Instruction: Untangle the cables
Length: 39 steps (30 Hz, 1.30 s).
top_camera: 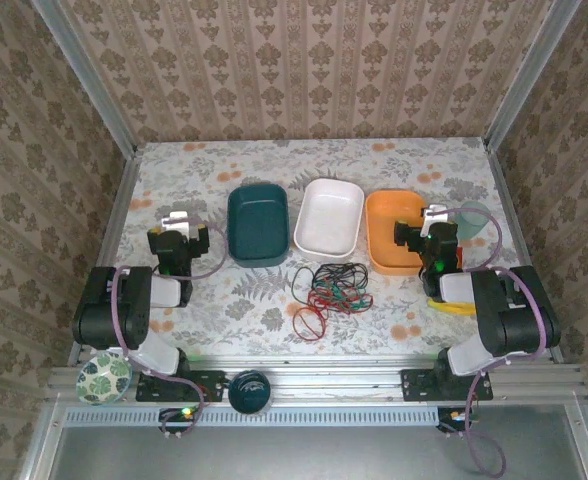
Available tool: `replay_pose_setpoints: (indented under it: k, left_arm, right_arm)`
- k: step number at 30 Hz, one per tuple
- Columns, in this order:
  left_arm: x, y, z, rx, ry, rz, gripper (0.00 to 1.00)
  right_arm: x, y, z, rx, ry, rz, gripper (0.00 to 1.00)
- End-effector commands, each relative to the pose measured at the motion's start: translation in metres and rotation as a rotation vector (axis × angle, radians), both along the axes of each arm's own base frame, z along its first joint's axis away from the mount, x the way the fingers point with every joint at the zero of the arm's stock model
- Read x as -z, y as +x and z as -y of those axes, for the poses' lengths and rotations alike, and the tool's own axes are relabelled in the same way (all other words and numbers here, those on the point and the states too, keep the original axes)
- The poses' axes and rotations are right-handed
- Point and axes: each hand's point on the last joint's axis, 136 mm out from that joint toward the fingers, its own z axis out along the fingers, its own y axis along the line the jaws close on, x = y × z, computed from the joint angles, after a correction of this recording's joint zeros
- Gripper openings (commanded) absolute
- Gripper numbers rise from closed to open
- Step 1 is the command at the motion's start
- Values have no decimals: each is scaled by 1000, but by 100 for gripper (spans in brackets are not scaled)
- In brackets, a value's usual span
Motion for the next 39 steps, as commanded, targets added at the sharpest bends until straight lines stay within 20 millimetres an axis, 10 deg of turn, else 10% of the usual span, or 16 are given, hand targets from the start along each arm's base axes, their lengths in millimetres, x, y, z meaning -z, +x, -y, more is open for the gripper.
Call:
replay_pose_setpoints:
  k: [1,31,39]
  left_arm:
    - [-8,4,-1,-2,16,25,100]
    - [-9,6,-6,-7,-8,17,100]
    - [-87,-12,-11,-200,78,25,100]
  right_arm:
    - [-6,5,-1,-5,6,24,100]
    - [-5,5,-1,-22,31,20,100]
    - [-53,-1,27,174,53,-87,87]
